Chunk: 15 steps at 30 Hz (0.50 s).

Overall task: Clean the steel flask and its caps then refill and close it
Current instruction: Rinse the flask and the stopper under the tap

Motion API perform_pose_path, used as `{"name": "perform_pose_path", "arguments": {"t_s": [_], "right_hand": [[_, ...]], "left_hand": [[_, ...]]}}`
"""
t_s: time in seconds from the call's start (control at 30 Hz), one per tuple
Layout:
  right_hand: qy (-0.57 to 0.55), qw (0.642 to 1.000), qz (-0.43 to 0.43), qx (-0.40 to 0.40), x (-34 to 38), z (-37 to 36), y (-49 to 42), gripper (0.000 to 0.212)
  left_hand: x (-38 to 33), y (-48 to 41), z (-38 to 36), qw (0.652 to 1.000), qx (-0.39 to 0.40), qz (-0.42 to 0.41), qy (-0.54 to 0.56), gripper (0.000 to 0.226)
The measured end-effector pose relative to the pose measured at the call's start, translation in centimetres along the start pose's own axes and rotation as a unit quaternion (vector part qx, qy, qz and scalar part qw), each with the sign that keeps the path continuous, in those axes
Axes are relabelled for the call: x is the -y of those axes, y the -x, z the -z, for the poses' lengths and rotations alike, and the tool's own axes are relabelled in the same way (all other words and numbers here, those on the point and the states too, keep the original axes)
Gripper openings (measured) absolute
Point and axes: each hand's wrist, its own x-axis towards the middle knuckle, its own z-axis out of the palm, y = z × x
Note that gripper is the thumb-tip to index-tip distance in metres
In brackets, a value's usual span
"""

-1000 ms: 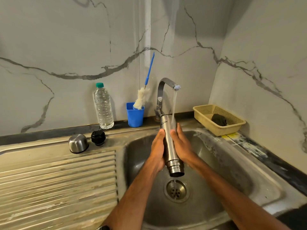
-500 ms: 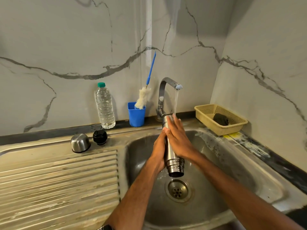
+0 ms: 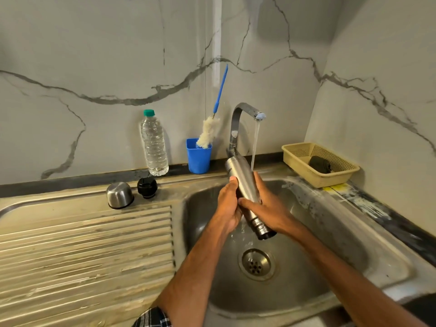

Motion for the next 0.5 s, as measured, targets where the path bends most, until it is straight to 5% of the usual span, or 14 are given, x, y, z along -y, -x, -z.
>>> {"name": "perform_pose_path", "arguments": {"t_s": [0.27, 0.5], "right_hand": [[0.093, 0.994, 0.011, -0.048, -1.3, -0.1, 0.9, 0.093], [0.172, 0.981, 0.076, -0.035, -0.5, 0.0, 0.3, 0.068]], "left_hand": [[0.0, 0.7, -0.2, 0.995, 0.069, 0.022, -0.073, 0.051], [-0.3, 0.5, 0.7, 0.992, 0.119, 0.016, -0.036, 0.056]]}}
